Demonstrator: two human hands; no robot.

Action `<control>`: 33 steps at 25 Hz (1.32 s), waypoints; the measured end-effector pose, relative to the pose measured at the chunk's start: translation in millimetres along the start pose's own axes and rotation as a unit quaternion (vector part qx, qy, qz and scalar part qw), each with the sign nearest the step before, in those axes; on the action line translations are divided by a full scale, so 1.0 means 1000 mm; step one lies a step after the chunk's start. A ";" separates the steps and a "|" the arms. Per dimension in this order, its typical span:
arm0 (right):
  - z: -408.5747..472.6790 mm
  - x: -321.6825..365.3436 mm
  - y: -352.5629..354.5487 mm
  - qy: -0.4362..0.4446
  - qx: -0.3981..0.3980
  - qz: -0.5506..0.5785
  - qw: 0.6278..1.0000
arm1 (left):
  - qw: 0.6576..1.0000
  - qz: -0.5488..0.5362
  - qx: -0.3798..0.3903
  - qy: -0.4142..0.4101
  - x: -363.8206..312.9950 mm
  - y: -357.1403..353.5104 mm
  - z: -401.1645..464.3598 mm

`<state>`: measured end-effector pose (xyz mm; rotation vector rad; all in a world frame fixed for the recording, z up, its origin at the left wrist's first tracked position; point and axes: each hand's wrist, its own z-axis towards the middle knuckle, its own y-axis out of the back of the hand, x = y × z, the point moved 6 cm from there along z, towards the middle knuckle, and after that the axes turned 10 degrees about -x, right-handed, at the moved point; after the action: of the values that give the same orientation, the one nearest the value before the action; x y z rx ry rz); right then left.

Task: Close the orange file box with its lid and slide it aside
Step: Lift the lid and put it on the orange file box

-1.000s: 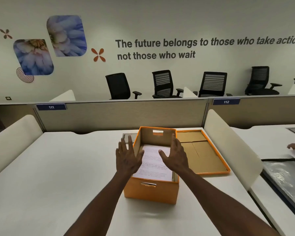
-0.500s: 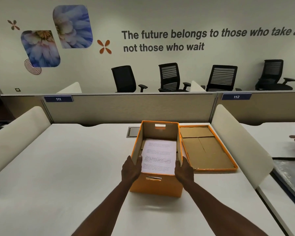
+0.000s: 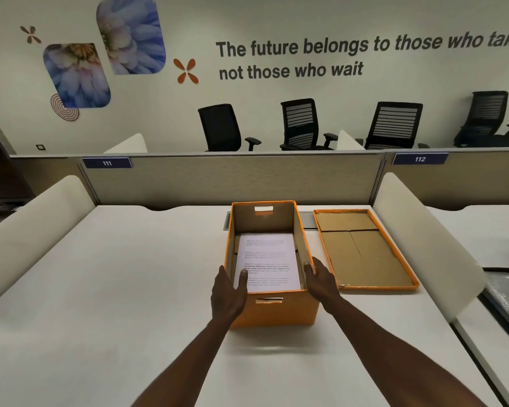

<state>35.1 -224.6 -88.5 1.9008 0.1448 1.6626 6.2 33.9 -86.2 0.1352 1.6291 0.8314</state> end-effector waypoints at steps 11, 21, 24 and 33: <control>0.021 -0.095 0.065 -0.003 -0.081 -0.219 0.972 | 0.953 -0.064 -0.082 -0.285 -0.076 -0.014 -0.067; 0.065 -0.136 0.080 0.100 0.036 -0.459 0.882 | 0.930 -0.037 0.061 -0.362 -0.109 -0.079 -0.135; 0.066 -0.140 0.085 0.132 -0.007 -0.491 0.861 | 0.936 -0.043 0.072 -0.343 -0.108 -0.090 -0.140; 0.039 -0.135 0.125 0.172 -0.106 -0.211 0.956 | 0.961 -0.127 0.233 0.082 -0.075 -0.176 -0.151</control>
<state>5.6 -401.4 -143.9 1.2981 0.4590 1.6168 -47.8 -200.2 -126.6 0.1862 1.9308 0.2582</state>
